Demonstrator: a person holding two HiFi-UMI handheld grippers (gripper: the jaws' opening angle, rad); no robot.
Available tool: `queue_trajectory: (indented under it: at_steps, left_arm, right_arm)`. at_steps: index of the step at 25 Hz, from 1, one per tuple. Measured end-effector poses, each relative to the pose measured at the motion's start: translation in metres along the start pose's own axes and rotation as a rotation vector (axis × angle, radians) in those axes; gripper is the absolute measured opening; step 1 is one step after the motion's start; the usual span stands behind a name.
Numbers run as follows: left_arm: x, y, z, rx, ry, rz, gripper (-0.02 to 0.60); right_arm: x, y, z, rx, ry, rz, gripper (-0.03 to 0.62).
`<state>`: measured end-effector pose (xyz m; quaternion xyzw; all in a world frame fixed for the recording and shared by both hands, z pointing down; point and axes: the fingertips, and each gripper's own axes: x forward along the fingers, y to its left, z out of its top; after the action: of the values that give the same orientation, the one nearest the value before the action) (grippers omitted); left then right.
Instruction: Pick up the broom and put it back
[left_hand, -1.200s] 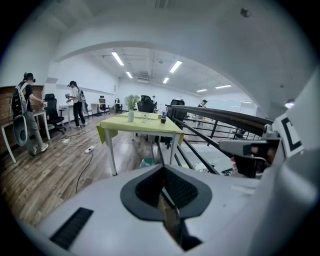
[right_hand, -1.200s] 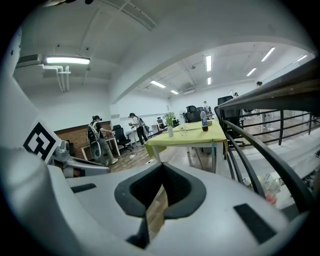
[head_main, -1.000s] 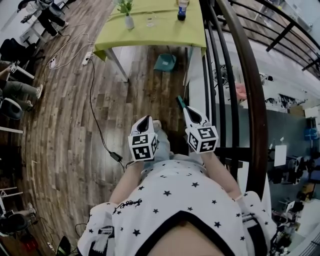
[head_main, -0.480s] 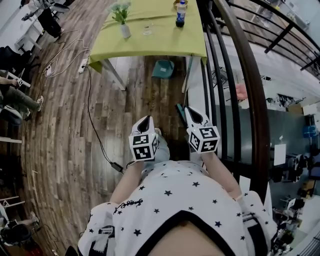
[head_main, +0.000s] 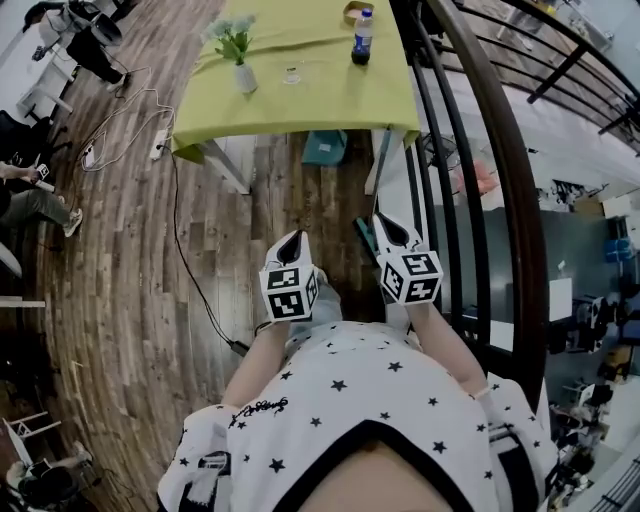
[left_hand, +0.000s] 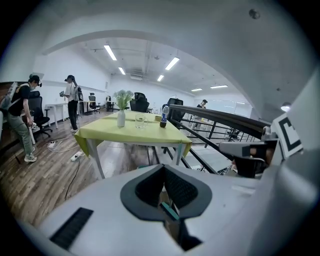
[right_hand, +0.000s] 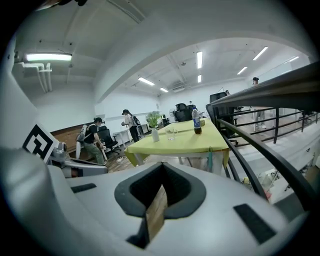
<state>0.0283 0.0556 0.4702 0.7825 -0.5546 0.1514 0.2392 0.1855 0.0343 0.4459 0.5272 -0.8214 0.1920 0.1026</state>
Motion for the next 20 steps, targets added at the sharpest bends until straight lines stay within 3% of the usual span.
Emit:
queue_trajectory:
  at_steps: [20]
  left_arm:
    - [0.114, 0.059, 0.054, 0.073, 0.066, -0.142, 0.011]
  right_arm:
    - [0.112, -0.041, 0.027, 0.074, -0.020, -0.141, -0.006]
